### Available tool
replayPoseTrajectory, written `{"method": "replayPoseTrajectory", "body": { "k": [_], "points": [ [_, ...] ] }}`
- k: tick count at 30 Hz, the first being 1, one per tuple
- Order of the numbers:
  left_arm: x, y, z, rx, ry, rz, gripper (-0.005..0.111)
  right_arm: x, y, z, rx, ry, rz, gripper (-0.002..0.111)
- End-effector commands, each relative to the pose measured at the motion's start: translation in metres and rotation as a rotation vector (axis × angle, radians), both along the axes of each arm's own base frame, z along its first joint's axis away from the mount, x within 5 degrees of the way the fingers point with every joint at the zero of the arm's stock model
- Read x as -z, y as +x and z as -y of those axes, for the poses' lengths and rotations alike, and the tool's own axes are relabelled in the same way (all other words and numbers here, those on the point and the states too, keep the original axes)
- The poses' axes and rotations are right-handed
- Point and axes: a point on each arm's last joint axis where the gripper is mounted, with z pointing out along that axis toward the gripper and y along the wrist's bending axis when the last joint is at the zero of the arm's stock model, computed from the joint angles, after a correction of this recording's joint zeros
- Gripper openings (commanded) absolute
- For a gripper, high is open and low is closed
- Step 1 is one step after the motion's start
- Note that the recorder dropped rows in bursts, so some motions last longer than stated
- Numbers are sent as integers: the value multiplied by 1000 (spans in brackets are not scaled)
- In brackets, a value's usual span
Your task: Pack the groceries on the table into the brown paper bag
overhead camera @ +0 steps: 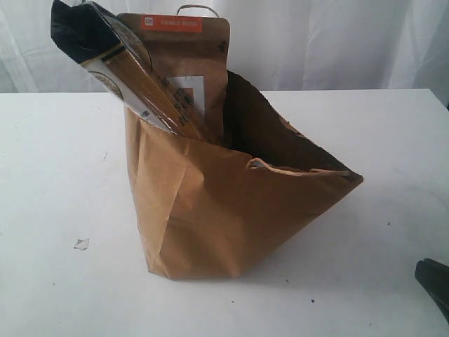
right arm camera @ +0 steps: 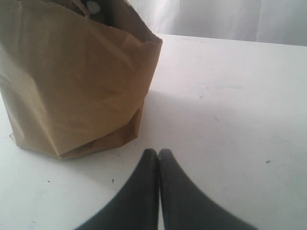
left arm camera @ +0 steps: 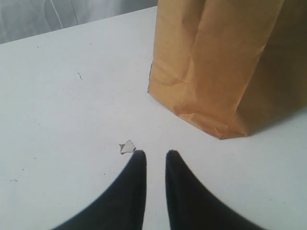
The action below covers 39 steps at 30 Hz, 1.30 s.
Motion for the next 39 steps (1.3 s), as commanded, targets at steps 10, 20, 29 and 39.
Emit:
{"method": "replayPoseTrajectory", "body": {
  "k": [10, 20, 29, 39],
  "points": [
    [1, 0, 0, 0, -9, -3, 22, 1, 0, 0, 9, 20, -4, 0],
    [1, 0, 0, 0, -9, -3, 22, 1, 0, 0, 9, 20, -4, 0],
    [1, 0, 0, 0, -9, -3, 22, 1, 0, 0, 9, 20, -4, 0],
    [1, 0, 0, 0, -9, -3, 22, 1, 0, 0, 9, 20, -4, 0]
  ]
}}
